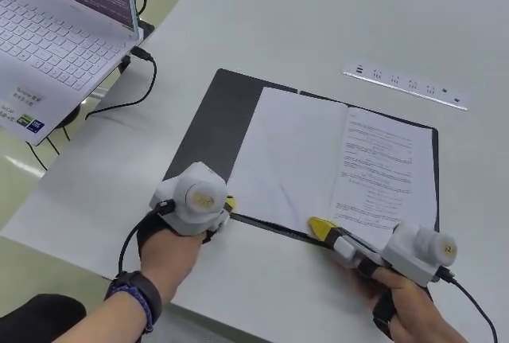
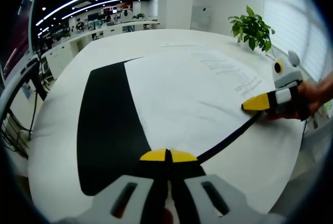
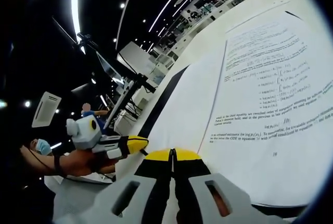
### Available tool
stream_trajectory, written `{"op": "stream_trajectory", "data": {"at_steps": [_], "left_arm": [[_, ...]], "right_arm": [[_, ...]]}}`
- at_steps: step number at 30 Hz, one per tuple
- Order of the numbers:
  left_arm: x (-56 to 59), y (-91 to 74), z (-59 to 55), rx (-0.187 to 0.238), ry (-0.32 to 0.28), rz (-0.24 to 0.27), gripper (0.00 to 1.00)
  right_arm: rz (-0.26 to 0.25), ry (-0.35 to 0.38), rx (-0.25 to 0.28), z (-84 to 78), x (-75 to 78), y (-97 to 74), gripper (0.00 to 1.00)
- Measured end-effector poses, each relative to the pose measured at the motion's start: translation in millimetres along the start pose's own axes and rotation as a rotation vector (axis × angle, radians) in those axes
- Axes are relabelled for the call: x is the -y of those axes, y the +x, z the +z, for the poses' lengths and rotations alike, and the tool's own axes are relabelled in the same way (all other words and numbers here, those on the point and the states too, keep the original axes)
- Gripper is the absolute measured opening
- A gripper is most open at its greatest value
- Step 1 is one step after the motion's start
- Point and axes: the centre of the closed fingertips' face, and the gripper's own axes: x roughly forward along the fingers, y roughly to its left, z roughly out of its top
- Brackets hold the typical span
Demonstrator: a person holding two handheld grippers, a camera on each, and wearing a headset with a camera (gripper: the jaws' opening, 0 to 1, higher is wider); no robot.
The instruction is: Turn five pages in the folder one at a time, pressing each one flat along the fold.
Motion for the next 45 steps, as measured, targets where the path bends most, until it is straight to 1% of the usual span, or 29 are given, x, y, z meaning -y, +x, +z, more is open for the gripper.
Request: {"op": "stream_trajectory", "data": {"at_steps": [4, 7, 8, 9, 10, 15, 18, 20, 22, 23, 25, 27, 29, 30, 34, 36, 40, 43, 45], "left_arm": [[0.0, -0.4, 0.2, 0.005, -0.004, -0.003, 0.0], [-0.3, 0.2, -0.2, 0.009, -0.006, -0.005, 0.0], [-0.1, 0.3, -0.3, 0.007, 0.001, -0.005, 0.0], [0.6, 0.4, -0.1, 0.002, 0.024, -0.006, 0.0], [0.9, 0.3, -0.1, 0.001, 0.028, -0.009, 0.0], [-0.6, 0.3, 0.0, -0.004, -0.006, -0.016, 0.0], [-0.1, 0.5, 0.1, -0.011, -0.01, -0.024, 0.0], [1.3, 0.1, 0.3, -0.017, -0.001, -0.031, 0.0], [4.2, -0.3, 1.1, -0.017, -0.012, -0.053, 0.04], [6.2, -0.6, 1.1, -0.018, -0.046, -0.074, 0.05], [6.2, -1.4, 1.3, -0.022, -0.052, -0.078, 0.08], [6.9, -3.0, 1.3, -0.031, -0.066, -0.077, 0.11], [8.1, -3.8, 1.5, -0.037, -0.088, -0.085, 0.17], [9.0, -4.2, 1.7, -0.038, -0.092, -0.089, 0.18], [13.0, -8.3, 5.6, -0.038, -0.097, -0.105, 0.25], [15.4, -11.5, 9.3, -0.03, -0.101, -0.116, 0.27], [17.8, -18.2, 14.1, -0.021, -0.118, -0.127, 0.31], [20.4, -23.5, 15.9, -0.011, -0.113, -0.137, 0.34], [22.6, -27.6, 16.5, -0.009, -0.095, -0.144, 0.36]], "right_arm": [[0.002, -0.016, -0.018, -2.9, -0.6, -1.2, 0.0], [-0.001, -0.013, -0.025, -2.9, 0.4, -0.8, 0.0], [-0.004, -0.009, -0.025, -2.9, 0.9, -0.7, 0.0], [-0.008, -0.006, -0.024, -2.9, 1.1, -0.7, 0.0], [-0.012, -0.005, -0.026, -2.9, 0.8, -0.7, 0.0], [-0.039, 0.007, -0.025, -2.3, 0.7, -1.1, 0.0], [-0.06, 0.012, -0.018, -2.1, 0.8, -3.5, 0.0], [-0.068, 0.012, -0.012, -1.0, 0.0, -5.9, 0.0], [-0.074, 0.012, -0.005, 1.0, -0.5, -8.6, 0.04], [-0.081, 0.011, 0.002, 3.0, -0.5, -11.2, 0.06], [-0.101, 0.004, 0.013, 6.5, 0.3, -15.7, 0.09], [-0.129, -0.008, 0.011, 8.1, 3.4, -20.4, 0.13], [-0.162, -0.022, 0.009, 9.2, 6.4, -25.5, 0.16], [-0.167, -0.02, 0.014, 10.3, 7.2, -27.5, 0.17], [-0.208, -0.023, 0.041, 15.6, 10.4, -39.2, 0.21], [-0.228, -0.027, 0.05, 17.3, 12.5, -45.1, 0.23], [-0.266, -0.032, 0.07, 18.7, 15.3, -58.9, 0.25], [-0.283, -0.045, 0.084, 20.4, 14.4, -69.1, 0.27], [-0.292, -0.051, 0.093, 21.7, 15.6, -75.6, 0.28]]}}
